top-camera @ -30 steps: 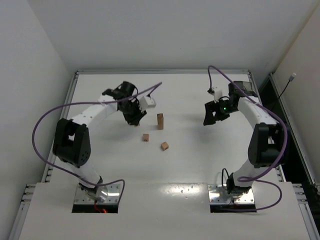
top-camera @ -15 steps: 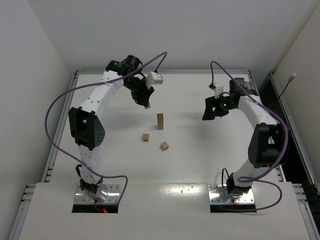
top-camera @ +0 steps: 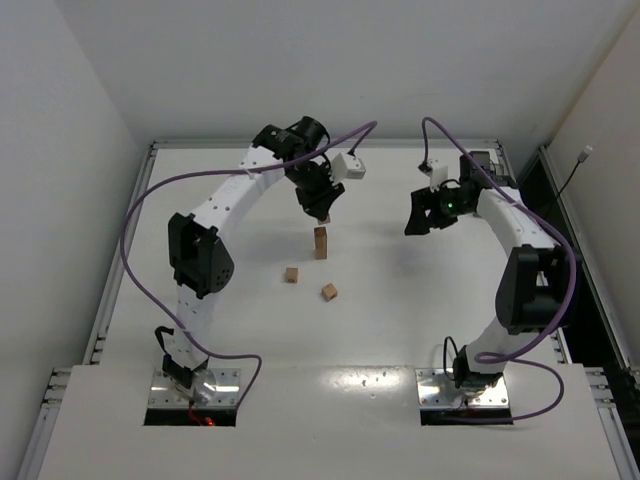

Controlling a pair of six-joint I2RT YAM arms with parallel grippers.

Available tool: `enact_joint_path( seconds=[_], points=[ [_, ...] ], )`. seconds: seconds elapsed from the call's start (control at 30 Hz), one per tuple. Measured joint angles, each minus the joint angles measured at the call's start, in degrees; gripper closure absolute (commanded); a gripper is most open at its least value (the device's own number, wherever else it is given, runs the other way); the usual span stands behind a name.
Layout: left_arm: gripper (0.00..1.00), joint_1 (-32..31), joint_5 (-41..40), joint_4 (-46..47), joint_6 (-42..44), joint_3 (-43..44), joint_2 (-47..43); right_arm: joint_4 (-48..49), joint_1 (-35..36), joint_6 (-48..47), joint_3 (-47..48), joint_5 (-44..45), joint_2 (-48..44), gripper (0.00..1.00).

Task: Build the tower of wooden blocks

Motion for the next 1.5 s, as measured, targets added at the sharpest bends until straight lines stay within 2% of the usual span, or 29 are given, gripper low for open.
enact_joint_path(
  seconds=[0.37,0.77,1.5],
  points=[
    [1.00,-2.2,-2.1,-2.3,-1.2,0.4,0.2,0.0,0.0,0.0,0.0,-0.2,0.8,0.36],
    [0.99,-2.3,-1.9,-3.0,-1.0,-2.5,0.2,0.0,0.0,0.0,0.0,-0.4,1.5,0.36],
    [0.99,-2.4,-1.5,-3.0,-0.5,-2.5,0.7,0.0,0.0,0.4,0.4,-0.4,2.4,0.37]
  ],
)
